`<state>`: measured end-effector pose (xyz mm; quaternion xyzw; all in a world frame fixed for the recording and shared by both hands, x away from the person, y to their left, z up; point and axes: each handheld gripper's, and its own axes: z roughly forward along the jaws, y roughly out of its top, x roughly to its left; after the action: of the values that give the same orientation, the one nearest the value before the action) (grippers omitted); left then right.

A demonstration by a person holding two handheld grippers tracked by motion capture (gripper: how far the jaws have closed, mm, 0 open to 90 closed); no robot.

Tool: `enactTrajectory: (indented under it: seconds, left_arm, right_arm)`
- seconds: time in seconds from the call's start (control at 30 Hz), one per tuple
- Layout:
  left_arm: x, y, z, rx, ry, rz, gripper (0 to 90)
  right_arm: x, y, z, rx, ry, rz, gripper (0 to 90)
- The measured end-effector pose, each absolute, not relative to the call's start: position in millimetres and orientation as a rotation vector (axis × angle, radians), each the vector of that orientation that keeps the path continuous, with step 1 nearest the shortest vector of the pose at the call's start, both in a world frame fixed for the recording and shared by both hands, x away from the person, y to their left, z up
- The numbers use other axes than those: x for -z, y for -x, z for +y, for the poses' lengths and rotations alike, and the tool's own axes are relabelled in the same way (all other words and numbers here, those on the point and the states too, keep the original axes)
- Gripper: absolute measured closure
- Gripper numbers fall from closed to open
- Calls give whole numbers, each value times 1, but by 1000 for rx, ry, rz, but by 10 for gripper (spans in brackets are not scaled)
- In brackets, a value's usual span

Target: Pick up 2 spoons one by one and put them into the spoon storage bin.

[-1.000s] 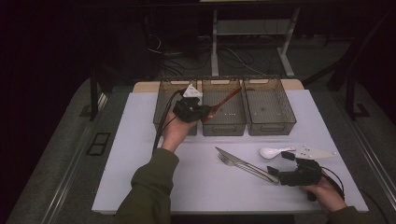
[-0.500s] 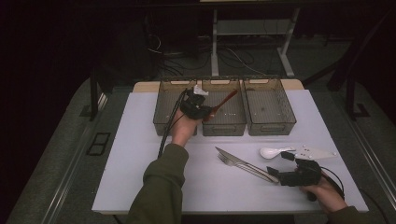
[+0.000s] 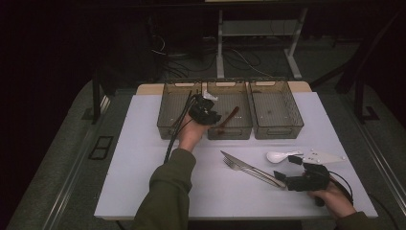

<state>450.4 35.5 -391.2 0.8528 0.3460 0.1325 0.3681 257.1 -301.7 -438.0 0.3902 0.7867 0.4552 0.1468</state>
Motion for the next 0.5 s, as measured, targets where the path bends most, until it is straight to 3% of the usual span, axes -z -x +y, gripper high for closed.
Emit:
enactTrajectory:
  seconds: [0.5]
  left_arm:
    - [374,-436,50,-292,-2109,776,499]
  right_arm:
    - [438,-257,-302,-1312,-1128,2258,143]
